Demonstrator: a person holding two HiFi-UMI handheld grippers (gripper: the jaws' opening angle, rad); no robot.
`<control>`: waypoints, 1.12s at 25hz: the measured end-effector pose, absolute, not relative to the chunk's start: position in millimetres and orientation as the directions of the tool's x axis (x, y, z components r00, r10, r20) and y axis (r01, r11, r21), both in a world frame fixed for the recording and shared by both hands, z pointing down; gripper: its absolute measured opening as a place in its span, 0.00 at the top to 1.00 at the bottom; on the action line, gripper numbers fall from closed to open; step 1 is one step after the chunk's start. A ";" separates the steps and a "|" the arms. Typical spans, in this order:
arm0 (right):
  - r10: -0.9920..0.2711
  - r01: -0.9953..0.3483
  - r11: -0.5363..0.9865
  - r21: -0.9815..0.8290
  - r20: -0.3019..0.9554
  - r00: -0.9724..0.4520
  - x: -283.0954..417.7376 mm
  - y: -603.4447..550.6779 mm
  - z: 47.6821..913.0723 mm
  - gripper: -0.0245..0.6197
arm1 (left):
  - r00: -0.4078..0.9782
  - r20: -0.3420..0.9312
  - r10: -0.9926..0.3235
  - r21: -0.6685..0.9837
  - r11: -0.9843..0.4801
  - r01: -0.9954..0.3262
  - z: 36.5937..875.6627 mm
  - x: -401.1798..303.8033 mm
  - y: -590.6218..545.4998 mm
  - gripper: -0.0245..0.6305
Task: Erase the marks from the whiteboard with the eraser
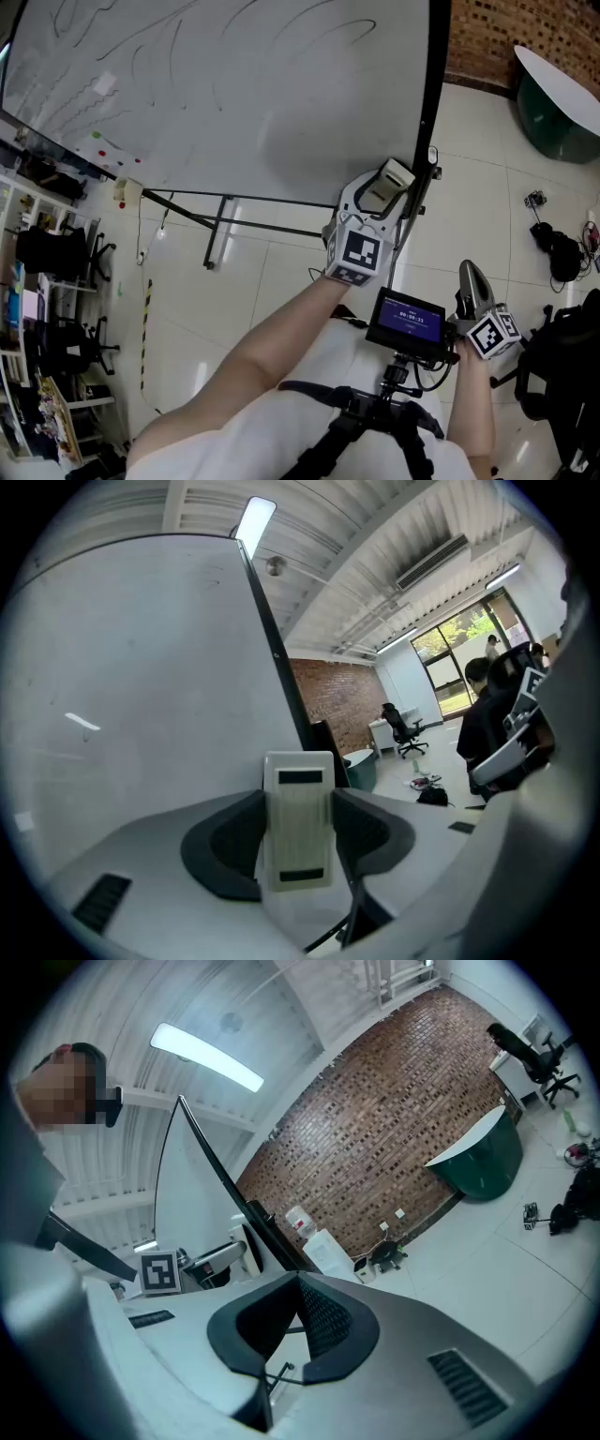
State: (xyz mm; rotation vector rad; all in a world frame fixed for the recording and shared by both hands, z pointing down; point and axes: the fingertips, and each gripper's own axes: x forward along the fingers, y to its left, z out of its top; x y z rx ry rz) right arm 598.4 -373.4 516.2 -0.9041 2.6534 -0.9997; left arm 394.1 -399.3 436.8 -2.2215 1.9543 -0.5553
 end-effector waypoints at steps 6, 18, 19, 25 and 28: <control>-0.609 -0.497 0.561 -0.662 0.075 -0.789 606.6 -370.7 525.7 0.94 | 0.157 0.150 -0.976 -0.294 -0.196 -0.936 427.9 374.2 -391.4 0.59; -0.614 -0.510 0.551 -0.660 0.093 -0.784 606.4 -372.3 533.4 0.94 | -0.234 0.120 -0.965 -0.267 0.196 -0.943 477.5 234.0 -344.3 0.58; -0.615 -0.513 0.549 -0.659 0.097 -0.783 607.0 -372.2 533.9 0.94 | -0.251 0.115 -0.961 -0.272 0.212 -0.939 485.4 232.7 -343.9 0.58; -0.619 -0.533 0.532 -0.658 0.128 -0.775 614.0 -369.0 543.1 0.94 | -0.328 0.077 -0.942 -0.221 0.305 -0.927 499.0 245.0 -353.4 0.59; -0.609 -0.527 0.543 -0.654 0.125 -0.783 607.7 -367.9 542.9 0.94 | -0.311 0.104 -0.945 -0.218 0.283 -0.934 512.2 261.4 -359.0 0.59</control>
